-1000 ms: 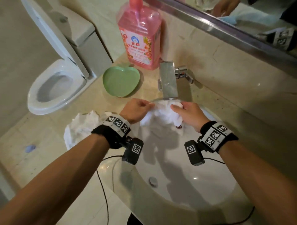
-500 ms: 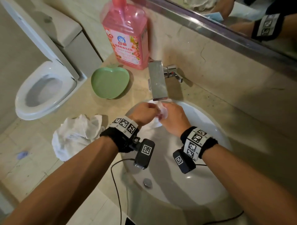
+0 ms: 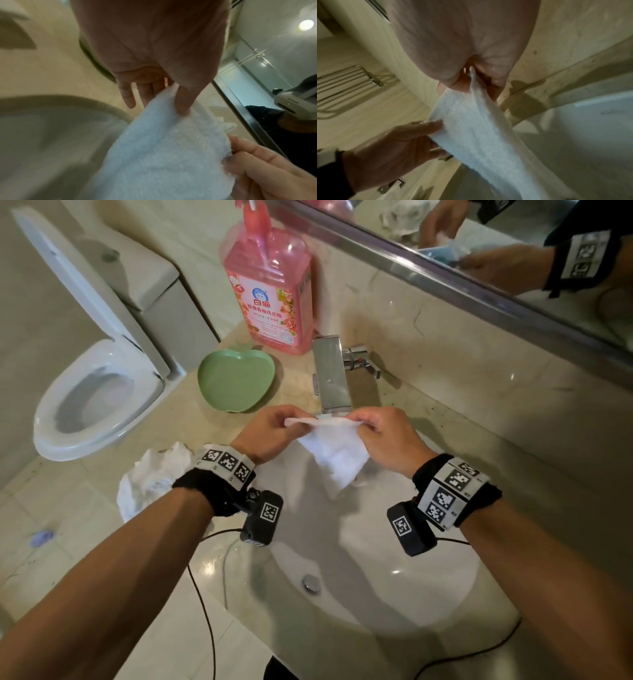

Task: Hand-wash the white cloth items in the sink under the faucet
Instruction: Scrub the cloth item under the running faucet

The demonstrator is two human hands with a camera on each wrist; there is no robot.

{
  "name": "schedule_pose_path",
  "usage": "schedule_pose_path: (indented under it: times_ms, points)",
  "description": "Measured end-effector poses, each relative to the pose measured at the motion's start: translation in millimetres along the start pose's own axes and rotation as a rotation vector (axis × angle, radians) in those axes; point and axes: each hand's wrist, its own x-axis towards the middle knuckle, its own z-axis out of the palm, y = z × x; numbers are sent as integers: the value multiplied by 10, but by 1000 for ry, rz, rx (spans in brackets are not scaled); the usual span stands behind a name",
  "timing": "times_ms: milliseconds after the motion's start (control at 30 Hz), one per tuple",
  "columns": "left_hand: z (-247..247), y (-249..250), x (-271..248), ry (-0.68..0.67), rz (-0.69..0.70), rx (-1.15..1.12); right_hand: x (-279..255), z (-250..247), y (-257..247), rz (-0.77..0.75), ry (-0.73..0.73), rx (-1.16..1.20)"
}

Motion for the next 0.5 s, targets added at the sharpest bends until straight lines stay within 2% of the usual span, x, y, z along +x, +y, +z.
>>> schedule_pose_path:
  times_ms: [167,267,400,500]
  points:
    - [-185,322,-167,-33,162,159,-71,-217,-48,38,-32,-135]
    - [-247,505,-208,-73,203,108,-110,-325,-96,57,26,22]
    - [-209,447,-190,-101,120,25,-100,-341,-69,169,61,411]
    - [-34,211,-174,-121,25,74,-96,-200,87,226,16,413]
